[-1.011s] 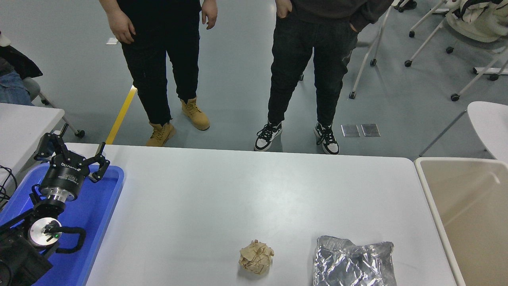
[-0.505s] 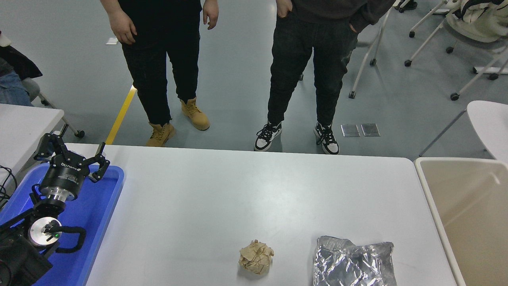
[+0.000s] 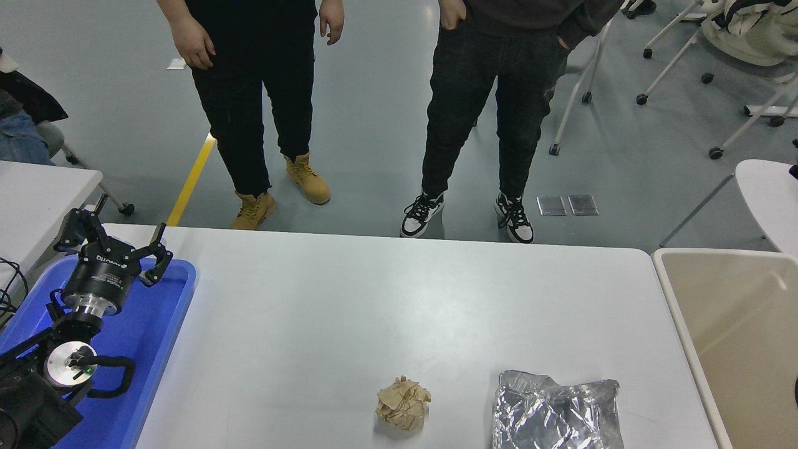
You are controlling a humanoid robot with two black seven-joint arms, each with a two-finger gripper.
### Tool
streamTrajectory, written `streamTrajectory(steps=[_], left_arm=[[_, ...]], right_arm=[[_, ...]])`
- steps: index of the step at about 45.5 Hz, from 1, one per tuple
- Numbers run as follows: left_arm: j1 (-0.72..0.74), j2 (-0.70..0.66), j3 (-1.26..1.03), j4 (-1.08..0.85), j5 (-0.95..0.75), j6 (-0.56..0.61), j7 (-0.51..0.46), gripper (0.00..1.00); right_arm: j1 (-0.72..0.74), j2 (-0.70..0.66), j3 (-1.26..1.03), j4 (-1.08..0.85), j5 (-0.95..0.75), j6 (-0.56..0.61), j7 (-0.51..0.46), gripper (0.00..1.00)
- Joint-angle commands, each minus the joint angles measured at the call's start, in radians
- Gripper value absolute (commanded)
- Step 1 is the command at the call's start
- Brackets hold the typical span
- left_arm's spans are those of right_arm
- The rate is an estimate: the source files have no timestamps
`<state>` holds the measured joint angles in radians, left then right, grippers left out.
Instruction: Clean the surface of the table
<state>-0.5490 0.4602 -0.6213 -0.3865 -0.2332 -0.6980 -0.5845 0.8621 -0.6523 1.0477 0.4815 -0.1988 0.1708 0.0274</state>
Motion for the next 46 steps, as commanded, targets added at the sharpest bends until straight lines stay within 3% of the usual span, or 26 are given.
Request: streamTrajectory(steps=[1, 25, 34, 46], left_arm=[[0.001, 0.000, 0.000, 0.000, 0.000, 0.000, 0.000, 1.00], [0.001, 0.000, 0.000, 0.000, 0.000, 0.000, 0.000, 1.00], [0.000, 0.000, 0.000, 0.000, 0.000, 0.000, 0.000, 1.00], [0.001, 0.000, 0.000, 0.000, 0.000, 0.000, 0.000, 1.00]], right_arm=[[-0.190, 0.025, 0.162, 0.222, -0.007, -0.005, 0.048, 0.99], [-0.535, 0.178, 0.268, 0.364, -0.050, -0.004, 0.190, 0.99], [-0.588, 0.209, 0.268, 0.391, -0.088, 0.022, 0.250, 1.00], [-0.592, 0.260, 0.268, 0.390, -0.088, 0.021, 0.261, 1.00]])
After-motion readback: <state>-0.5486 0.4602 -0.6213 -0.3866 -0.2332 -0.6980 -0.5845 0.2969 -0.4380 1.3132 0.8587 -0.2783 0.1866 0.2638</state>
